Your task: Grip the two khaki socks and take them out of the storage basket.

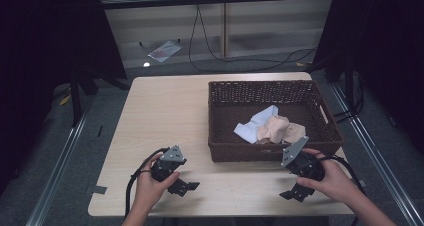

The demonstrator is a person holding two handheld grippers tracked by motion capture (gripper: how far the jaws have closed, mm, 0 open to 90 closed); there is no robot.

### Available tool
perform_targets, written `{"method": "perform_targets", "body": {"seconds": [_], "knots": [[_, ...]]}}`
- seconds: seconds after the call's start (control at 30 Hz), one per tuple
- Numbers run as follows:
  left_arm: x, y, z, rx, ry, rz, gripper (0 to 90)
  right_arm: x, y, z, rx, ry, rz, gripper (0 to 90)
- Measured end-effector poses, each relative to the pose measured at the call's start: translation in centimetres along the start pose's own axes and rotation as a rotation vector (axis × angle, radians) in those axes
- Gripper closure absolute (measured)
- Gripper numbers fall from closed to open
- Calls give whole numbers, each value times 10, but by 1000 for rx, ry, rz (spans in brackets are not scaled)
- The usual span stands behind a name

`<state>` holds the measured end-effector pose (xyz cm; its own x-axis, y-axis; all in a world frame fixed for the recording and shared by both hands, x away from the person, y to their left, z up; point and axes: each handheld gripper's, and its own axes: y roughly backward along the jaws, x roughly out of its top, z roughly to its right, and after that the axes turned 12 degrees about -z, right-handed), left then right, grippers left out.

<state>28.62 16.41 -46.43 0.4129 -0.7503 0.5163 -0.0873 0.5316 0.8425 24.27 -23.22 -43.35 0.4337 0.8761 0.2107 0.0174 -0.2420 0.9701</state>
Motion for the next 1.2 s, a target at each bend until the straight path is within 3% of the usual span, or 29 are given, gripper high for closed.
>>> {"method": "perform_targets", "body": {"seconds": [0.73,1.2], "knots": [[0,-1,-1,-19,5,-6,37,18,30,5,19,21,-92,41],[0,-1,-2,-24,6,-2,38,30,63,9,35,24,-49,40]]}}
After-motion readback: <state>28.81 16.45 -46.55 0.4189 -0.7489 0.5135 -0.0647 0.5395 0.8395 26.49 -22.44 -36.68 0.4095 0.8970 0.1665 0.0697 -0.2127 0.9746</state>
